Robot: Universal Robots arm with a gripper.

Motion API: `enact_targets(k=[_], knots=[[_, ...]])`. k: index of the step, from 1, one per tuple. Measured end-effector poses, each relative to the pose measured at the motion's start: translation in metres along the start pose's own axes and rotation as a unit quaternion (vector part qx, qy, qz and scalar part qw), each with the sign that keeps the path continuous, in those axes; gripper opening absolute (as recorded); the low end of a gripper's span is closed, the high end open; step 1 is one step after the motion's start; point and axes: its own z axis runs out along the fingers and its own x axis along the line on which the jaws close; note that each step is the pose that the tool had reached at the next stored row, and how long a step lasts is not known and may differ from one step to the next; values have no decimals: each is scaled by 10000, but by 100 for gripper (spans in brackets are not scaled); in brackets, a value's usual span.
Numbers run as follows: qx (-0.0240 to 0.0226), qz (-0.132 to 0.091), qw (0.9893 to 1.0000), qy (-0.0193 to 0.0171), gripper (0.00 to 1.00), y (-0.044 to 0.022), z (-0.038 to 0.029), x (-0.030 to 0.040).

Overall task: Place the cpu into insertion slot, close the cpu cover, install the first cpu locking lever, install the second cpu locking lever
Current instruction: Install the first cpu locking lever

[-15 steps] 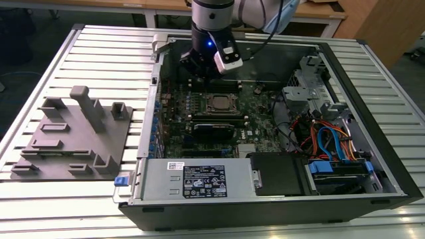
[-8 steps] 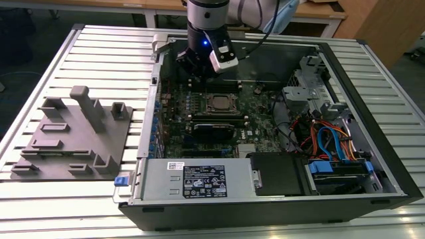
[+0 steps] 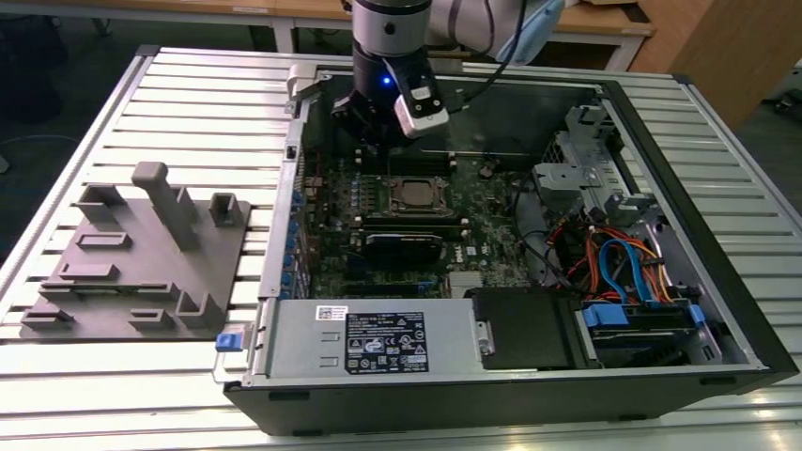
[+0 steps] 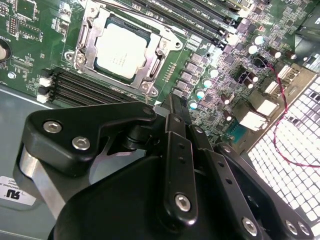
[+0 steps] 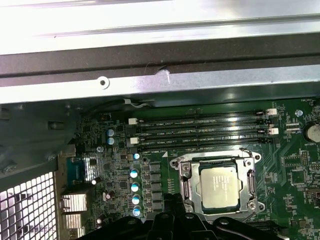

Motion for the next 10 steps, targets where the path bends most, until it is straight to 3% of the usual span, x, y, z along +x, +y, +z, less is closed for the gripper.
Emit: enact_targets(k=[10], knots=[[0,-1,10000,0,10,29,4,27]])
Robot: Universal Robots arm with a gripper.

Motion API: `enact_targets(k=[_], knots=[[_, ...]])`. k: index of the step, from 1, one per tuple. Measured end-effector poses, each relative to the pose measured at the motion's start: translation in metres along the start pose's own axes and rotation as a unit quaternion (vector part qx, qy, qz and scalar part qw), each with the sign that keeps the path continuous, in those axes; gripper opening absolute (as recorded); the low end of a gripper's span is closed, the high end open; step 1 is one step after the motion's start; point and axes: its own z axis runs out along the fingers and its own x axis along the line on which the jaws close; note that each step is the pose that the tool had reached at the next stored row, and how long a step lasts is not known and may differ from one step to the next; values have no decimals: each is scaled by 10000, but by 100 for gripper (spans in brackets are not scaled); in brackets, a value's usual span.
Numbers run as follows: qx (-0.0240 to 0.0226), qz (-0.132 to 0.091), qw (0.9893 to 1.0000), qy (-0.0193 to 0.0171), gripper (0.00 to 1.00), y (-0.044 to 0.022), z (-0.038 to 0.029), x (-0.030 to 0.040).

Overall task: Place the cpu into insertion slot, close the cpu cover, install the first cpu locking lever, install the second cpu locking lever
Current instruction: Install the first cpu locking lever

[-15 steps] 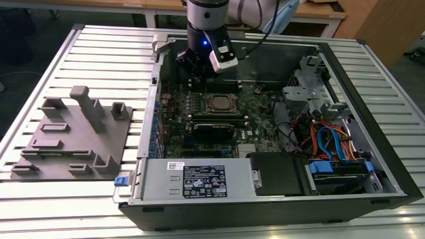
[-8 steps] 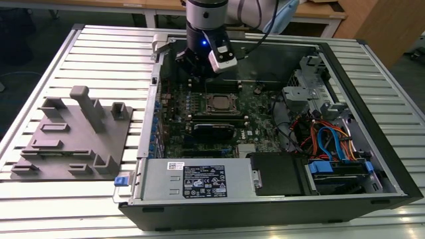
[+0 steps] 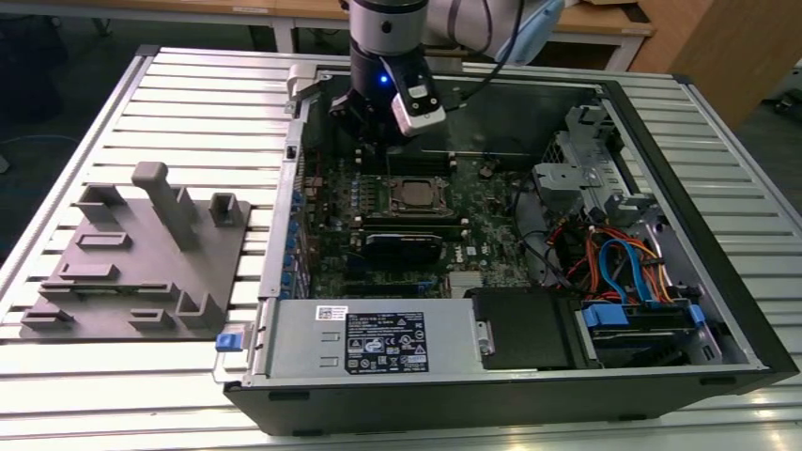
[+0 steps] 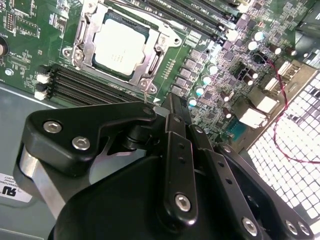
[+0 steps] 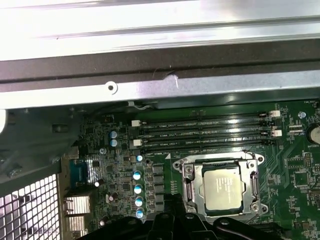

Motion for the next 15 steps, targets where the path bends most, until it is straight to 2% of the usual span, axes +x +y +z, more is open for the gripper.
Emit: enact_targets(k=[15], knots=[[-1,-1,10000,-1,10,18,1,16]])
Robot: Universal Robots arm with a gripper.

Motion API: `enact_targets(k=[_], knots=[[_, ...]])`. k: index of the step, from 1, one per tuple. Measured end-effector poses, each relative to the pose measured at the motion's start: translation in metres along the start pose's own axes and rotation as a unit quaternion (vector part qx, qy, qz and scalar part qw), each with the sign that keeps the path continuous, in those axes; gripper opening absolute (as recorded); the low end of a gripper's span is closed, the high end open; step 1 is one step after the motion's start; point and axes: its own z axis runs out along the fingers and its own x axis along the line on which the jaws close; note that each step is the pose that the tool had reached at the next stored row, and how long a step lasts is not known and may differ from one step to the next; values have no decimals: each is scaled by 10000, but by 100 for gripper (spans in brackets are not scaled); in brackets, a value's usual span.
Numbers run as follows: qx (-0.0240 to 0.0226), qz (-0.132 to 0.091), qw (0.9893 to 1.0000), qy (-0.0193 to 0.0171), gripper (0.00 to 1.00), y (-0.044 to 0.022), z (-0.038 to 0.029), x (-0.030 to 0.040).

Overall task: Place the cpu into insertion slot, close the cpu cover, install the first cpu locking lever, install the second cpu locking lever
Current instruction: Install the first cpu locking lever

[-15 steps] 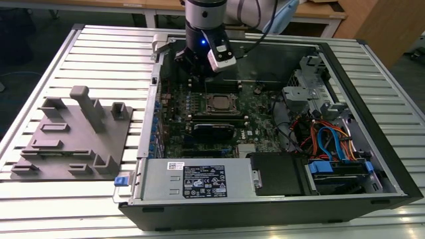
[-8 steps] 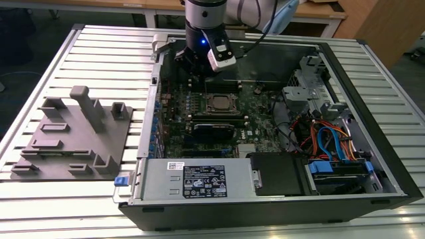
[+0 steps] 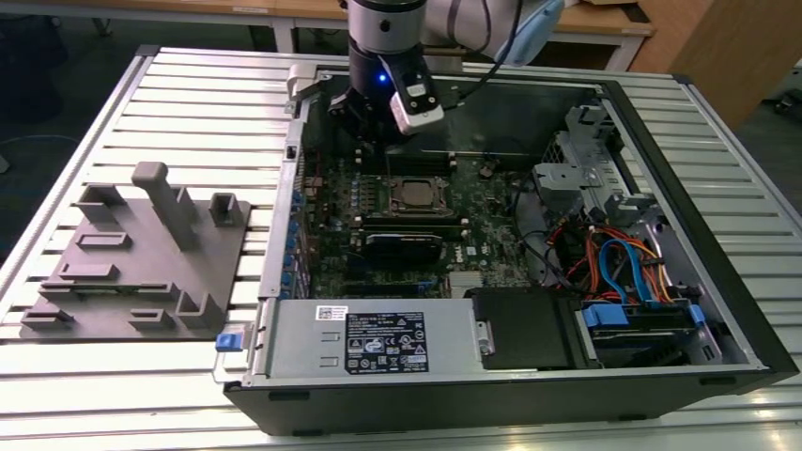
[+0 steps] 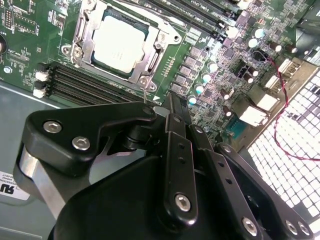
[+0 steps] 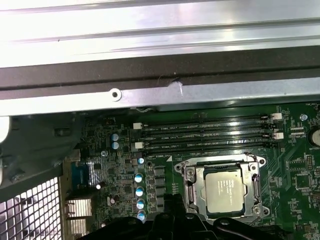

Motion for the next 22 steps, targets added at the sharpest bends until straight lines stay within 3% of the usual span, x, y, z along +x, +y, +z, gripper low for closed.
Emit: enact_targets(k=[11,22], knots=[[0,-5,10000,-1,10,183,8,30],[0,-12,10000,0,10,191,8,-35]])
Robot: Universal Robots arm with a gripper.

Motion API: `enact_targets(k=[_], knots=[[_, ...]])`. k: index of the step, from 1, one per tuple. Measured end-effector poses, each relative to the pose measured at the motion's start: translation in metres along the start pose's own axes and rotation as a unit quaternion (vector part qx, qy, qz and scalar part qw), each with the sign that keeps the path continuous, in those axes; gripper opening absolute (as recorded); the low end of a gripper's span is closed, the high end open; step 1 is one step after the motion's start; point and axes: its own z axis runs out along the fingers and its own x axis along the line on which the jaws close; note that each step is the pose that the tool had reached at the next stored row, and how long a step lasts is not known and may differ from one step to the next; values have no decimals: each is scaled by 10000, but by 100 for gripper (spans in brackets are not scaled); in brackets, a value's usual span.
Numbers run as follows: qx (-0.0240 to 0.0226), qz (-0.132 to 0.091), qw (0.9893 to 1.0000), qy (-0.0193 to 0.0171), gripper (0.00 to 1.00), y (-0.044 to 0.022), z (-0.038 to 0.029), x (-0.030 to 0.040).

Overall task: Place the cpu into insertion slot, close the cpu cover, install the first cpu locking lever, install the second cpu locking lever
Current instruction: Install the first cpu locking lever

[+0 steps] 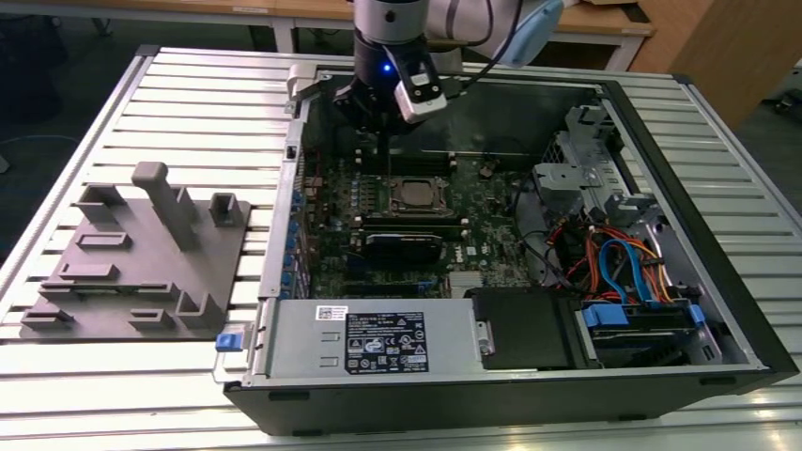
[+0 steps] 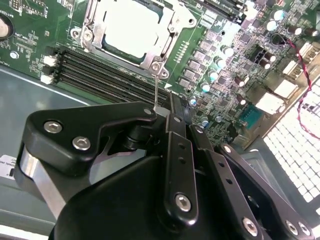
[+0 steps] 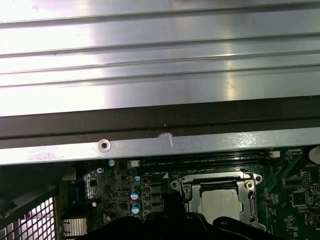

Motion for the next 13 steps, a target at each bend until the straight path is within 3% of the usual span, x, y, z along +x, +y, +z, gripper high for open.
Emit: enact_targets(k=[13], knots=[[0,-1,10000,0,10,4,0,-49]])
